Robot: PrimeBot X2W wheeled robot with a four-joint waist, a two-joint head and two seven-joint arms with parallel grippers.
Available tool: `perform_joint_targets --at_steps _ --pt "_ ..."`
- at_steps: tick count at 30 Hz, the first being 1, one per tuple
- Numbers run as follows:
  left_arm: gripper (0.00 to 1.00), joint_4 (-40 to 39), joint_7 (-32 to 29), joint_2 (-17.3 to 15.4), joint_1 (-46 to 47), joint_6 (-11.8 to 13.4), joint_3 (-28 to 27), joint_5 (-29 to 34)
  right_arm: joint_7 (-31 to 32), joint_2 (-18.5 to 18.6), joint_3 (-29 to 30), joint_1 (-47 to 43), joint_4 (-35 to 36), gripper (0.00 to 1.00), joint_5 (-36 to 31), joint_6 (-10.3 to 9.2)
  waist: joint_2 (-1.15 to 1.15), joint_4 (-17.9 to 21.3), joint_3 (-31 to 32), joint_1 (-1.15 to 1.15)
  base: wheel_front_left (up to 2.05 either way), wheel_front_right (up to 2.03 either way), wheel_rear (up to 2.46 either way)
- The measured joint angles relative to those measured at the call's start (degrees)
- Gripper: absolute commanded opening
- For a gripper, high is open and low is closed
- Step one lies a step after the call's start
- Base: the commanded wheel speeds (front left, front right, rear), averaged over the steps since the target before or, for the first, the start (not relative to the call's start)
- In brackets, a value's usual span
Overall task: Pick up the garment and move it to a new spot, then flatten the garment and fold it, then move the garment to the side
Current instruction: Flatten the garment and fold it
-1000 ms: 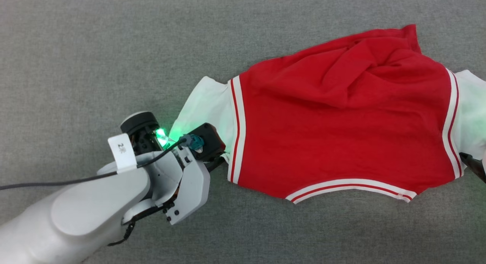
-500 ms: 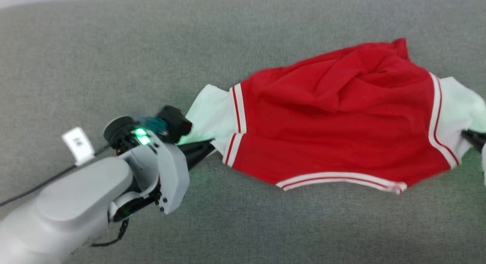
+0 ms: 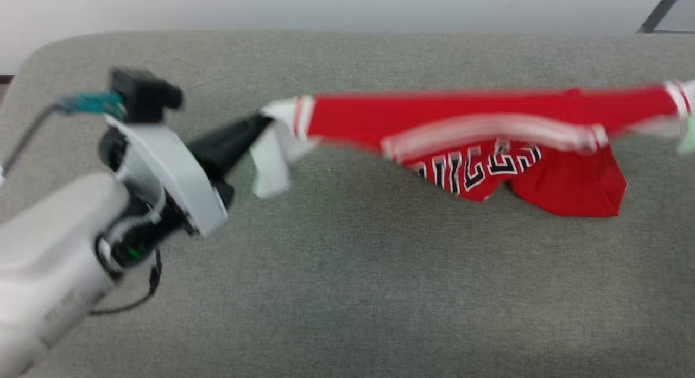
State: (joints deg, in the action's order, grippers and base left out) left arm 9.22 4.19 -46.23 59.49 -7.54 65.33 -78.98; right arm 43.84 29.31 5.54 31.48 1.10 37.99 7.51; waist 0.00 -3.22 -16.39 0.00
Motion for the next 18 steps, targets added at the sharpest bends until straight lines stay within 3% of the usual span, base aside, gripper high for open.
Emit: perform_joint_targets --at_steps 4,11,18 --pt "0.00 7.0 -0.9 3.6 3.8 0.0 -3.8 -5.7 -4.9 -7.2 2.4 9.7 -7.1 0.00 -4.2 0.00 0.00 -0.5 -1.0 0.00 0.00 0.00 0.00" --pt "0.00 26.0 0.3 11.8 18.3 1.1 -10.1 -7.5 -14.5 -15.4 5.1 31.5 -22.8 0.00 -13.4 0.01 0.00 -0.7 -4.8 0.00 0.00 0.00 0.00" --pt "0.00 41.4 7.5 17.4 35.8 1.5 -14.4 -3.8 -26.2 -18.9 11.3 52.4 -35.7 0.00 -19.8 0.03 0.00 -0.5 -9.6 0.00 0.00 0.00 0.00"
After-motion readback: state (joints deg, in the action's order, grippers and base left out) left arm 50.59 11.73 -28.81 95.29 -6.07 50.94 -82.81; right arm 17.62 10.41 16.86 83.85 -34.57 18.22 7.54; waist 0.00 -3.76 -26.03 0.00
